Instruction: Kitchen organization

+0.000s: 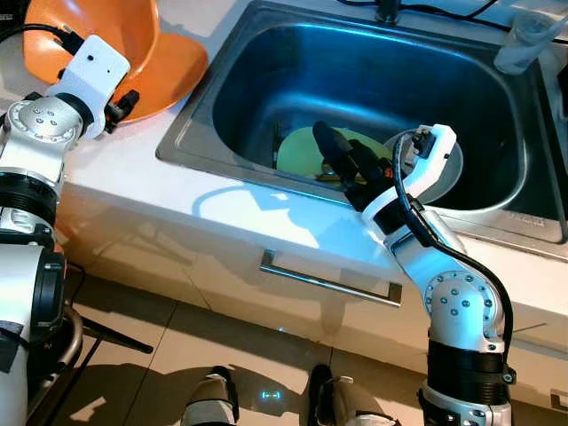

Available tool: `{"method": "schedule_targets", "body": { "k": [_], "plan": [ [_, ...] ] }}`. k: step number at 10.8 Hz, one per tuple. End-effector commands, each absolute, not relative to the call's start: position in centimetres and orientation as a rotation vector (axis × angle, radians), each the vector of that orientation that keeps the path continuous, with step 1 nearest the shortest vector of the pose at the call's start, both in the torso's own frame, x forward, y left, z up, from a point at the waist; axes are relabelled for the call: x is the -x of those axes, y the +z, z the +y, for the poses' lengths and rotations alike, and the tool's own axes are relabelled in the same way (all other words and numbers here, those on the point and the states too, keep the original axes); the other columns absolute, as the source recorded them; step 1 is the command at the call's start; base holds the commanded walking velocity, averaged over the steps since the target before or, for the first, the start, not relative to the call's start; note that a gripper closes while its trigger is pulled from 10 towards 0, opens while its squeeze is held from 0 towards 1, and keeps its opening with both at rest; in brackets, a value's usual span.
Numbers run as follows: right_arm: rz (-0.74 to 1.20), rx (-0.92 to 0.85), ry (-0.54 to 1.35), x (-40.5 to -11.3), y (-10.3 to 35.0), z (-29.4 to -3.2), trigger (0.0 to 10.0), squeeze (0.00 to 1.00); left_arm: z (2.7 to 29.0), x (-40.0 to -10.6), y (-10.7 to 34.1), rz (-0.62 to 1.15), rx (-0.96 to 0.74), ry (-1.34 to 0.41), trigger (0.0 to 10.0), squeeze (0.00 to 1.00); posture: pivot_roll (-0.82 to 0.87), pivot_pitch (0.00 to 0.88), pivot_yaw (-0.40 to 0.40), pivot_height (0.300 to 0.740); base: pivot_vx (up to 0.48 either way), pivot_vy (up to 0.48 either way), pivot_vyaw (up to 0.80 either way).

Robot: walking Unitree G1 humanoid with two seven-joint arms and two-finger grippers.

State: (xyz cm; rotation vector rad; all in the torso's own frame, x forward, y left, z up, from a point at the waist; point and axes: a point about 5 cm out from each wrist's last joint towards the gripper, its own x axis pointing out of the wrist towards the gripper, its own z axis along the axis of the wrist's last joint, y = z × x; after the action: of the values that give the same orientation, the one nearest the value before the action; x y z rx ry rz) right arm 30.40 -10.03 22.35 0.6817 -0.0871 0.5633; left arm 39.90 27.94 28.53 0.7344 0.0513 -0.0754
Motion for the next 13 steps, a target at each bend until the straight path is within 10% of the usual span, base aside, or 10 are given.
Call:
{"method": "schedule_targets", "body": {
  "k": [1, 13],
  "plan": [
    [-0.092, -0.690, 0.569, -30.3, 22.5, -9.9, 10.0, 0.00, 29.0, -39.6, 27.8, 0.110, -0.739, -0.059, 0.0, 0.00, 0.04, 0.265, -0.002, 0.740, 0.000, 0.000, 0.00],
    [-0.085, -0.680, 0.569, -30.6, 22.3, -9.9, 10.0, 0.00, 28.1, -39.5, 29.2, -0.110, -0.838, -0.006, 0.0, 0.00, 0.04, 0.254, -0.013, 0.740, 0.000, 0.000, 0.00]
  ]
}}
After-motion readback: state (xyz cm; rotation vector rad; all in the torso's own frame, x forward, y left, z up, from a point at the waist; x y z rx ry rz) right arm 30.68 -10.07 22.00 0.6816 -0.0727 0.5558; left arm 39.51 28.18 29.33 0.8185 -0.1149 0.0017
